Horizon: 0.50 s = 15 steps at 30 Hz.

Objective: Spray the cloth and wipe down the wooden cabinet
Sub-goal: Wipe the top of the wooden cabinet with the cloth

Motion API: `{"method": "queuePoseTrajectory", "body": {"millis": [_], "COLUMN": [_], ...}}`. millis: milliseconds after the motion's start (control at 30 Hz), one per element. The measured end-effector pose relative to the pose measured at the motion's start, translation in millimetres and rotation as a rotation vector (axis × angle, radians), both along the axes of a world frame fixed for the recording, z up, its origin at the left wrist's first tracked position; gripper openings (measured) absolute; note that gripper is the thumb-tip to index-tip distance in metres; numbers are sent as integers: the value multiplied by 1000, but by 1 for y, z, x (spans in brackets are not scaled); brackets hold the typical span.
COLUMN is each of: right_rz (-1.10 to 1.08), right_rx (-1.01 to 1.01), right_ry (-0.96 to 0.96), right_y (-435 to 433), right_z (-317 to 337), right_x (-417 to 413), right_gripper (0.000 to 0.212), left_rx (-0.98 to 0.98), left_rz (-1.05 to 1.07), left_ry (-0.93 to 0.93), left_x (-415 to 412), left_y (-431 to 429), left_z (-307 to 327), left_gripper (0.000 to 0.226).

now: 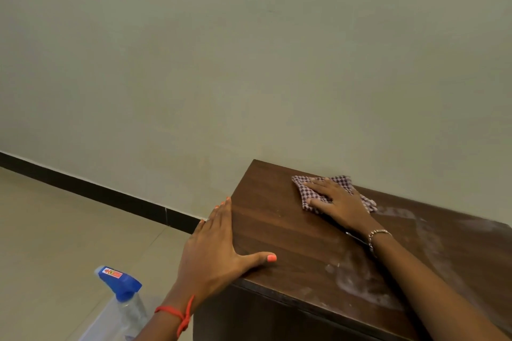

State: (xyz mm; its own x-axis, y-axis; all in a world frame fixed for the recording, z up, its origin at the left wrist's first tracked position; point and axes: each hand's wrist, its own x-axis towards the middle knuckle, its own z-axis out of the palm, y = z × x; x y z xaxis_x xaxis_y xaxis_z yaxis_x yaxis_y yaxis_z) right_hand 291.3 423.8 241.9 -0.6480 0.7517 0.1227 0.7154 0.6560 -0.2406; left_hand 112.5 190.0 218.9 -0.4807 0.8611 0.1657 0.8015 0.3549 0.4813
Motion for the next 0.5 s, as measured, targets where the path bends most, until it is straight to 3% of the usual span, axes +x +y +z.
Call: {"method": "queuePoseTrajectory", "body": {"millis": [200, 400, 500], "right_rz": [-253, 125, 124], "right_rx": [-9, -50, -20], "right_ry": [-74, -36, -46], "right_y": [37, -44, -55], "right_z": [0, 4, 4], "right_x": [-12, 20, 62], "right_gripper": [57, 54, 60], "left_rx": [16, 27, 30], "left_rz": [-5, -19, -25], "left_ry": [3, 5, 11], "left_x": [1, 5, 4], "left_y": [-1, -5, -5], "left_z": [1, 5, 6], "left_gripper": [132, 128, 129]}}
